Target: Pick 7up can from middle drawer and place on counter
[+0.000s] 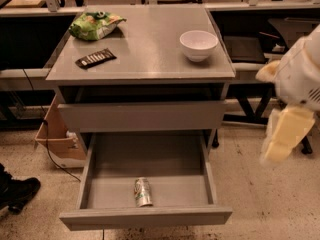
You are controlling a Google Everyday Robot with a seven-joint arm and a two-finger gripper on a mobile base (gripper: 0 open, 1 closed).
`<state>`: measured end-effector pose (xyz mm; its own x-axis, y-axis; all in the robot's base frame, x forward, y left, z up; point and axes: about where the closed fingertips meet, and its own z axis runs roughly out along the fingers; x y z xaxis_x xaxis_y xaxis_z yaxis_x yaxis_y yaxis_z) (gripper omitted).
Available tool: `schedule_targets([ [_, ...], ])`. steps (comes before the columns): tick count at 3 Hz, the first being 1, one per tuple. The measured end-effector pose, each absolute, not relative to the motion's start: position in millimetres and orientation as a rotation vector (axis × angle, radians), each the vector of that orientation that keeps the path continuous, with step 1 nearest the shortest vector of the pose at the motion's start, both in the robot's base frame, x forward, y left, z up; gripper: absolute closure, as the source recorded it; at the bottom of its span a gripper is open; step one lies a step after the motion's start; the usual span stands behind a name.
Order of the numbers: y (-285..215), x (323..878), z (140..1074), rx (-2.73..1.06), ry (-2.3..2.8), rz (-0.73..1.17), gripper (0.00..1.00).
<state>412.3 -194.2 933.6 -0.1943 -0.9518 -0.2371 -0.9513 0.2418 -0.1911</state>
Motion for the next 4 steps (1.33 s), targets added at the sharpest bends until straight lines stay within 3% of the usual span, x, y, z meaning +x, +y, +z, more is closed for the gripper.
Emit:
schedule_targets([
  [2,-121,352,819,-1.855,2.192,0.34,0.0],
  [4,-110,355,808,-1.812,2.175,0.409,0.0],
])
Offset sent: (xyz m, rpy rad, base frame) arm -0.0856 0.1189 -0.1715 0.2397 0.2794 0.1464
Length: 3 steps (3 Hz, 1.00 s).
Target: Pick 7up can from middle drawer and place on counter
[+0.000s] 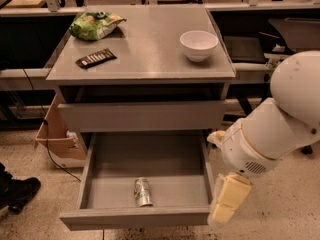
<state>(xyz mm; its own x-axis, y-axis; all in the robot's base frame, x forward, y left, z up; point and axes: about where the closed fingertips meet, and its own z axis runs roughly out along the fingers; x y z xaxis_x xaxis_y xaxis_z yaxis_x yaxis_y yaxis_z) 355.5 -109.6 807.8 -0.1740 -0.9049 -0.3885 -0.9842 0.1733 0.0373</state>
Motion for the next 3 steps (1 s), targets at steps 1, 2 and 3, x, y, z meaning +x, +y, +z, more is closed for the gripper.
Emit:
schedule_targets([
  [1,-75,372,779,-1.721,2.144,0.528,0.0],
  [2,-35,405,752,-1.592,2.119,0.611,0.0],
  [3,4,438,724,-1.474,2.103,0.668,0.0],
])
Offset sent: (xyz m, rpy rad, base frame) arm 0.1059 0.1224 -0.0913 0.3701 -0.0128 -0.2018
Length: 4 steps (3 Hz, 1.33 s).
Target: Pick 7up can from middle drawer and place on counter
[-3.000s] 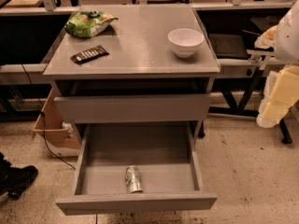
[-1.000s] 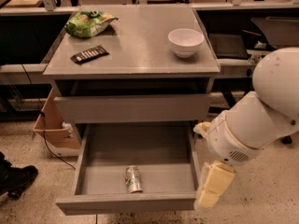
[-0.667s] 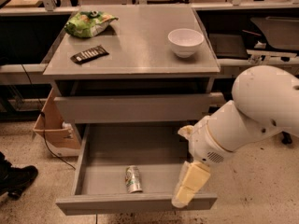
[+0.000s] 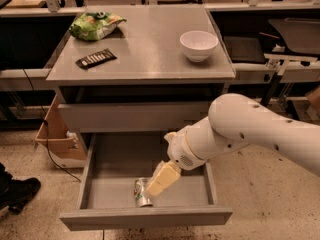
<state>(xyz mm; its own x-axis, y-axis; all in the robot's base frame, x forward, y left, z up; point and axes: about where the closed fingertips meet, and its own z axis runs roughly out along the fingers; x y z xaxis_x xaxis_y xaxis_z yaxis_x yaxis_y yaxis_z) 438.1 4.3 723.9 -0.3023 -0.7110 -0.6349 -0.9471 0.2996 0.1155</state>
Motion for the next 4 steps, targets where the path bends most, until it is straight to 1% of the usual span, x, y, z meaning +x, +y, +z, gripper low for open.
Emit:
schedule_targets([
  [1,10,452,721,-1.429,2.089,0.649,0.0],
  [2,10,452,721,-1.429,2.089,0.649,0.0],
  [3,17,446,726,-1.436,2.052,0.703,0.0],
  [4,37,445,715,-1.375,2.057,0.736,0.0],
])
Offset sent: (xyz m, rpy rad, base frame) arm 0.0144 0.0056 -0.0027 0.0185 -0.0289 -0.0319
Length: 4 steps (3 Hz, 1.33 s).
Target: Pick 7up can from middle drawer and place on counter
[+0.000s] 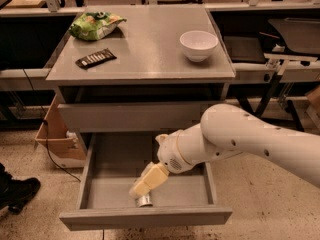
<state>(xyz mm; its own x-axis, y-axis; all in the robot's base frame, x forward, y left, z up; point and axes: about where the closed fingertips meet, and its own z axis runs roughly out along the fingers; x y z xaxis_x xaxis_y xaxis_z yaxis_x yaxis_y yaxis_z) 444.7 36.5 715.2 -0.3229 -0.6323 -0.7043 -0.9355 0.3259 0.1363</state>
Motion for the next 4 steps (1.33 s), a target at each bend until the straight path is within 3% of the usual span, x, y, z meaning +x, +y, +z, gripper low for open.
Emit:
schedule_targets([
  [2,95,466,648,-1.154,2.171,0.771,0.0],
  [4,103,476,657,-1.116,2.141,0.762,0.0],
])
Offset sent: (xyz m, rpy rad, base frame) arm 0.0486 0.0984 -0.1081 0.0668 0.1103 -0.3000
